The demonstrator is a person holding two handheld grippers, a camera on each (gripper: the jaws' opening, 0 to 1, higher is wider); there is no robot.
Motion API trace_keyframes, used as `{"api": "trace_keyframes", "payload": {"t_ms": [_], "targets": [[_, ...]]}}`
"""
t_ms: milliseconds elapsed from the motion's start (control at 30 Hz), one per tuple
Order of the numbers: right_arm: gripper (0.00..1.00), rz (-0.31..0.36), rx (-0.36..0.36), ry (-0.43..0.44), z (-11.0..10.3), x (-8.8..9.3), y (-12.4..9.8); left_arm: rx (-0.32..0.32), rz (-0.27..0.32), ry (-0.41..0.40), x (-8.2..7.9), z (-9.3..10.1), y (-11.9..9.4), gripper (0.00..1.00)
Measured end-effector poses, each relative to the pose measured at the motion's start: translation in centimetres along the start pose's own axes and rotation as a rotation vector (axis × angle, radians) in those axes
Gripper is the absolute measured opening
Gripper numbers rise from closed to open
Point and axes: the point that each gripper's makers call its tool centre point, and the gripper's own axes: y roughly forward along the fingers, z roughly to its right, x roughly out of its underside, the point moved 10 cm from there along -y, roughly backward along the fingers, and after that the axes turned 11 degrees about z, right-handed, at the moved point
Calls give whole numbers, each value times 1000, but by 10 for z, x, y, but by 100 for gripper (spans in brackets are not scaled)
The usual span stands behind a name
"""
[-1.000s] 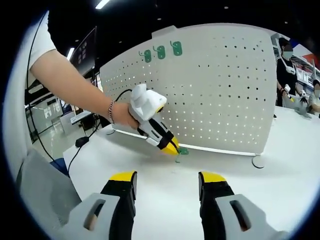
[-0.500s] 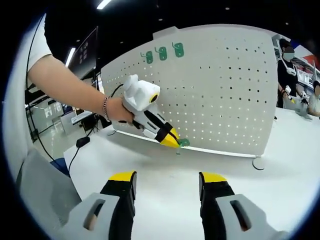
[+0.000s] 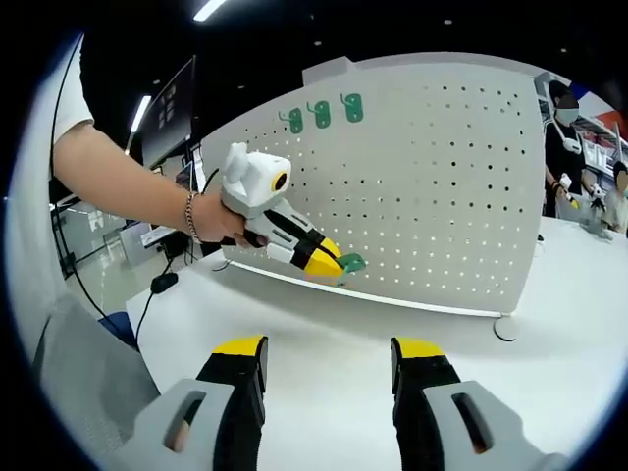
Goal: Insert the hook assembly into the mounting plate slot until the hook locks in place.
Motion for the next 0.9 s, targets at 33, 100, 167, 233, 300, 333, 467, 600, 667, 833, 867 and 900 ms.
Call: {"api": "trace_keyframes", "payload": {"t_ms": [33,100,167,233,300,333,467,600,667,833,867,900], "targets": [[48,3,1,0,0,-1,0,-8,8,0,-1,1,-3,3],[48,7,1,-1,0,-2,0,-18,16,-2,-1,4,-7,3],[49,11,0,-1,-1,-2,0,-28,29,-5,-1,5,-10,3],[49,10,-3,-4,-2,-3,0,-46,39,-22,0,7,-14,3],[49,16,-5,-2,-2,-4,0,-56,58,-22,-1,12,-19,3],[49,19,-4,0,-2,-5,0,-60,59,-25,-1,13,-20,3],[49,32,-4,4,-3,-8,-1,-84,93,-31,-5,21,-32,3],[49,40,-10,2,-6,-10,0,-119,132,-40,-8,27,-45,3],[49,40,-14,1,-7,-10,0,-136,154,-53,-10,30,-51,3],[49,47,-22,-1,-10,-11,0,-170,196,-71,-14,37,-64,3],[49,47,-22,-3,-11,-11,0,-179,205,-87,-14,38,-66,3],[49,44,-24,-3,-11,-11,0,-187,218,-91,-14,38,-69,3]]}}
